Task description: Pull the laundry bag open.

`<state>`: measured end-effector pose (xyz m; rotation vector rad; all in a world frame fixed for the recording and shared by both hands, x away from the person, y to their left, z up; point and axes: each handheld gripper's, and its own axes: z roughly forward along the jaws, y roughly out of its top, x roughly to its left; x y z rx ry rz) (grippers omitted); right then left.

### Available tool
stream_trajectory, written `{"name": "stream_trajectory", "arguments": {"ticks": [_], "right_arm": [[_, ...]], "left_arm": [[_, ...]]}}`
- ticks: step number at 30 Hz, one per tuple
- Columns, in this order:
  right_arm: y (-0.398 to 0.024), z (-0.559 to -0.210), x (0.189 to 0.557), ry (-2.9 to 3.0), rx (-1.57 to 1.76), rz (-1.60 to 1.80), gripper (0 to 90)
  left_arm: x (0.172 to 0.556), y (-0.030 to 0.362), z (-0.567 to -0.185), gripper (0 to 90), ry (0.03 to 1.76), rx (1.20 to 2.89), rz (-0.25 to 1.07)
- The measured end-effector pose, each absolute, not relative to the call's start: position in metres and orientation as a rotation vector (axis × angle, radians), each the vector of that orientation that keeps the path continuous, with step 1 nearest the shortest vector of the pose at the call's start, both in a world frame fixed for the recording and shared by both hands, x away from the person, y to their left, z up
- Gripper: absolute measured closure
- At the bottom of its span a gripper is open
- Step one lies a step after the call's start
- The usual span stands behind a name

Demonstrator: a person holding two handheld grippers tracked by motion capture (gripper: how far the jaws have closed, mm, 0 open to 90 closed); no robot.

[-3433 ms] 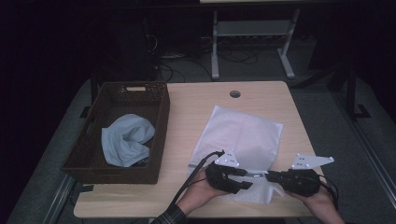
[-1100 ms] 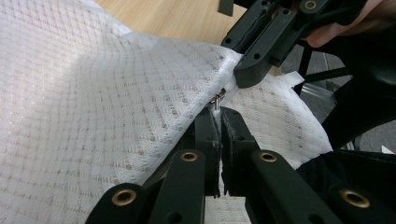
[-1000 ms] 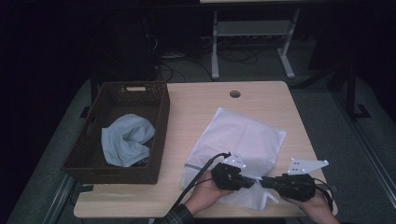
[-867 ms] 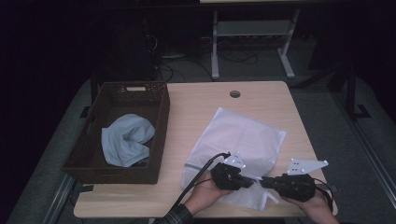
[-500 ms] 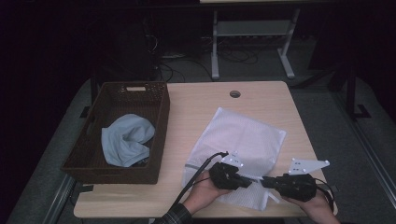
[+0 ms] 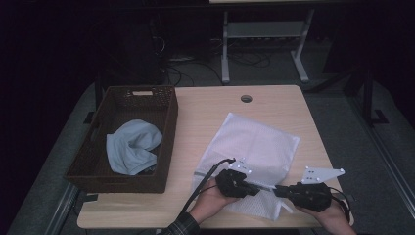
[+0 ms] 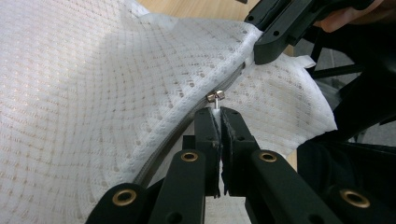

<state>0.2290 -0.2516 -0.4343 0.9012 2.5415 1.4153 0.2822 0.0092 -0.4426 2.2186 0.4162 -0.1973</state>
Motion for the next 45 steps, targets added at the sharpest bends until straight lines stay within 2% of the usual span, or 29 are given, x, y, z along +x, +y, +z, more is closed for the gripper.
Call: {"name": "stream_trajectory", "arguments": {"ticks": [45], "right_arm": [[-0.255,-0.437,0.23,2.511,0.956,1.411,85.1]], "left_arm": [[0.292,0.028,-0.447,86.9,0.482,2.242,-0.18]]}}
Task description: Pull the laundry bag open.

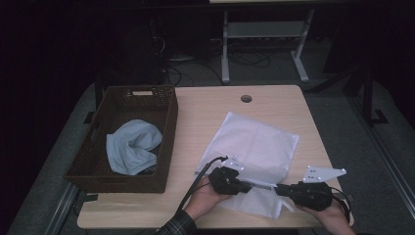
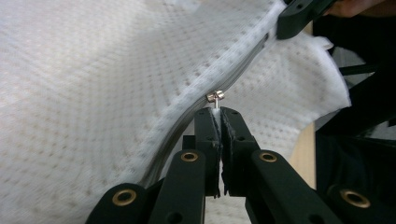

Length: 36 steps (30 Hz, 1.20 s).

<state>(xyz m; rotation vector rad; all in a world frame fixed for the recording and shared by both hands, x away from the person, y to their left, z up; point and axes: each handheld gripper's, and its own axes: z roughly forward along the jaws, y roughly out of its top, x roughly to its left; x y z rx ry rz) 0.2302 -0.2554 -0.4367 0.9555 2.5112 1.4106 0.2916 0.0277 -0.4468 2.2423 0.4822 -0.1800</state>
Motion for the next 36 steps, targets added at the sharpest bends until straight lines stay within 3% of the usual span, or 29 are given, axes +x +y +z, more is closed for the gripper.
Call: {"name": "stream_trajectory", "arguments": {"ticks": [36], "right_arm": [[-0.255,-0.436,0.232,2.503,0.949,1.394,85.2]], "left_arm": [[0.289,0.047,-0.445,86.9,0.49,2.221,-0.186]]}}
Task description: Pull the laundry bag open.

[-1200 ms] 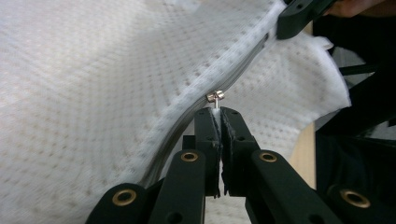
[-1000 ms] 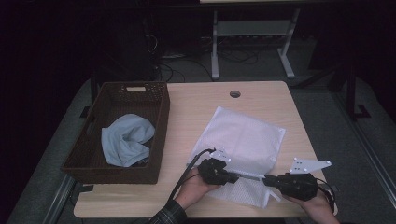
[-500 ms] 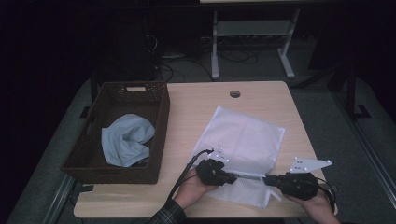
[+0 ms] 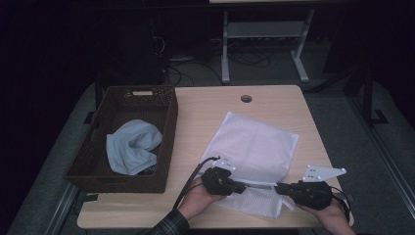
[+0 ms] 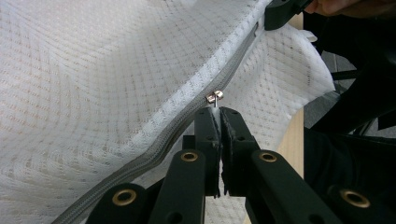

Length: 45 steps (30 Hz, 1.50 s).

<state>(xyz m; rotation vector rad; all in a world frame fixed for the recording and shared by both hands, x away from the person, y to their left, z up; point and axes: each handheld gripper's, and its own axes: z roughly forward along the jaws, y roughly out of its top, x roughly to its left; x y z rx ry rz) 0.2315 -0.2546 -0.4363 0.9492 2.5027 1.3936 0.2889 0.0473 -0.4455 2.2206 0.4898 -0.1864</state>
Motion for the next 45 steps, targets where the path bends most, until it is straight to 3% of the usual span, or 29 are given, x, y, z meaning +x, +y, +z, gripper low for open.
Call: {"name": "stream_trajectory", "arguments": {"ticks": [45], "right_arm": [[-0.255,-0.436,0.231,2.494,0.951,1.373,85.3]], "left_arm": [[0.297,0.063,-0.449,87.0,0.563,2.241,-0.167]]}}
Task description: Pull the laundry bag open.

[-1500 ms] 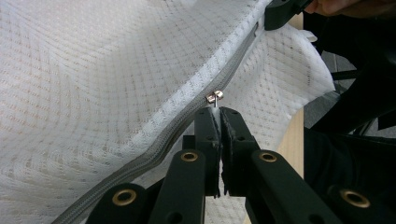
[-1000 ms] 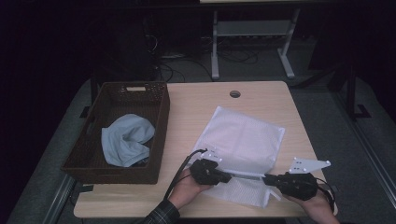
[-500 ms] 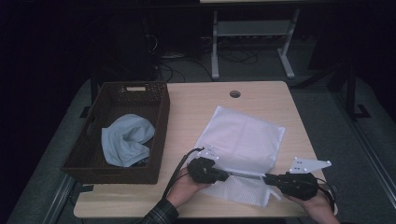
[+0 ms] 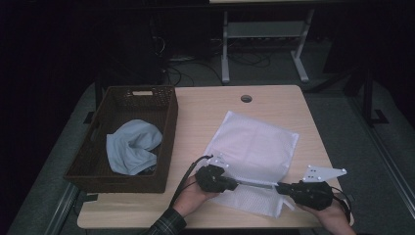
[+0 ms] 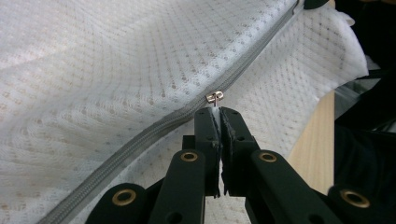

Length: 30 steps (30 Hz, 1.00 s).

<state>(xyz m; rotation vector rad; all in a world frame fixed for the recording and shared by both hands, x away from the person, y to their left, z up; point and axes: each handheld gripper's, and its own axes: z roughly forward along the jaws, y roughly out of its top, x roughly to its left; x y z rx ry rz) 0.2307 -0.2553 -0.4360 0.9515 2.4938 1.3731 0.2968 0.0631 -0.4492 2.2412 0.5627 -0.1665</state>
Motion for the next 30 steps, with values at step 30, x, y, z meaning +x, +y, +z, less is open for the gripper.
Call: {"name": "stream_trajectory", "arguments": {"ticks": [30], "right_arm": [[-0.2552,-0.4349,0.2296,2.503,0.932,1.359,85.9]], "left_arm": [[0.3044,0.0692,-0.4528,87.1,0.626,2.266,-0.164]]}}
